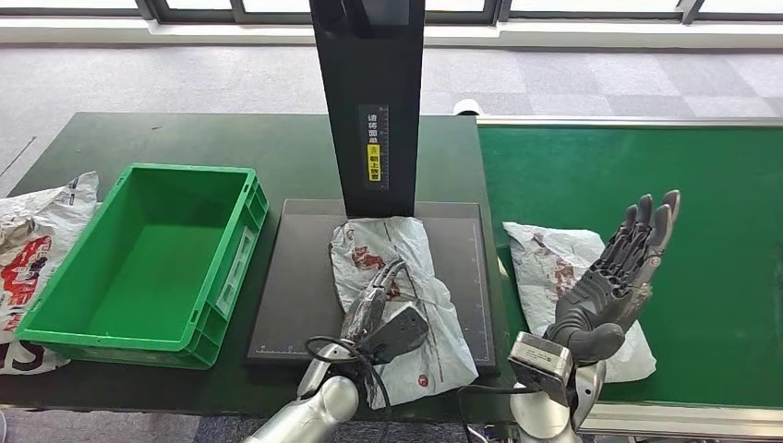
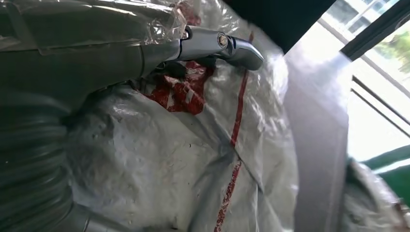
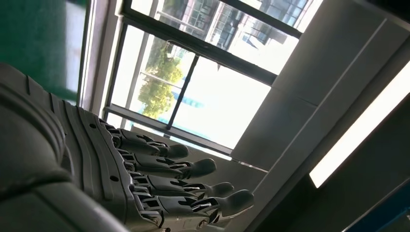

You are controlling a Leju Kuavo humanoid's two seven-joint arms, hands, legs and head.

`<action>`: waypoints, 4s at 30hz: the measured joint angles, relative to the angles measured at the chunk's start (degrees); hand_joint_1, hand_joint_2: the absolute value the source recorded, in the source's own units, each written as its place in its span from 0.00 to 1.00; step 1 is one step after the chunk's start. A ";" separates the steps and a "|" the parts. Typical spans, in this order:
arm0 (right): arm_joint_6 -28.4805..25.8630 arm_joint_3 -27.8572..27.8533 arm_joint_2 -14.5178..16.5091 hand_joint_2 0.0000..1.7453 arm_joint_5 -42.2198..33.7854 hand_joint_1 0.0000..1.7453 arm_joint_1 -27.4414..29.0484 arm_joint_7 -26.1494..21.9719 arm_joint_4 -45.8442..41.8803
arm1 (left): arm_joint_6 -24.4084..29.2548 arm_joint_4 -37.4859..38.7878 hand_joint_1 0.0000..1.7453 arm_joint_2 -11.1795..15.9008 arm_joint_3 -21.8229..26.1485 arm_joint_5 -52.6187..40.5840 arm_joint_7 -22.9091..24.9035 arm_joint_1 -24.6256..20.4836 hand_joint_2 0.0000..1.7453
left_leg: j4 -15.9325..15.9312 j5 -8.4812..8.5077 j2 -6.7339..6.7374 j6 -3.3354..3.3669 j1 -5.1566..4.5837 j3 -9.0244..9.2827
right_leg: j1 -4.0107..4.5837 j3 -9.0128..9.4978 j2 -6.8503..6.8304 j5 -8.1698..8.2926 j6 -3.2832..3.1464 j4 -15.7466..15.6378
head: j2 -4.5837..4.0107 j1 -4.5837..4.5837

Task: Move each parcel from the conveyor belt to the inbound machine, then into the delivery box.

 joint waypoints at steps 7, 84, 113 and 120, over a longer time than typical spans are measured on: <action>0.00 0.00 0.00 0.00 -0.14 0.00 -0.14 0.00 2.01 | 0.95 5.39 0.00 -0.44 -3.61 -2.59 4.67 -3.02 1.00 | 0.00 0.01 -0.01 0.02 0.00 0.01 | 0.00 0.04 -0.01 0.00 0.00 0.00 | 0.00 0.00; -0.07 -0.83 -0.28 0.00 -5.06 0.00 5.96 -0.01 2.39 | 8.41 -27.91 1.00 7.55 67.73 -33.63 -6.27 -0.78 1.00 | -0.08 0.28 0.03 -0.02 0.08 -0.21 | 0.06 -0.25 0.06 0.23 -0.07 0.01 | 0.00 -0.07; -0.07 -5.98 -0.22 0.00 -1.84 0.00 4.18 0.06 7.83 | 8.41 -30.30 0.00 2.29 83.26 -27.35 -25.00 -6.71 0.00 | -0.06 0.28 0.05 -0.02 0.05 -0.23 | 0.03 -0.24 0.06 0.25 -0.05 0.01 | 0.00 -0.06; -0.08 -23.25 -0.17 0.00 15.57 0.00 -4.38 2.26 21.48 | 8.41 -34.59 0.00 1.31 82.72 -24.08 -25.19 -4.98 0.00 | 0.00 0.33 0.06 -0.01 0.04 -0.21 | 0.01 -0.22 0.07 0.31 0.00 0.00 | 0.00 -0.07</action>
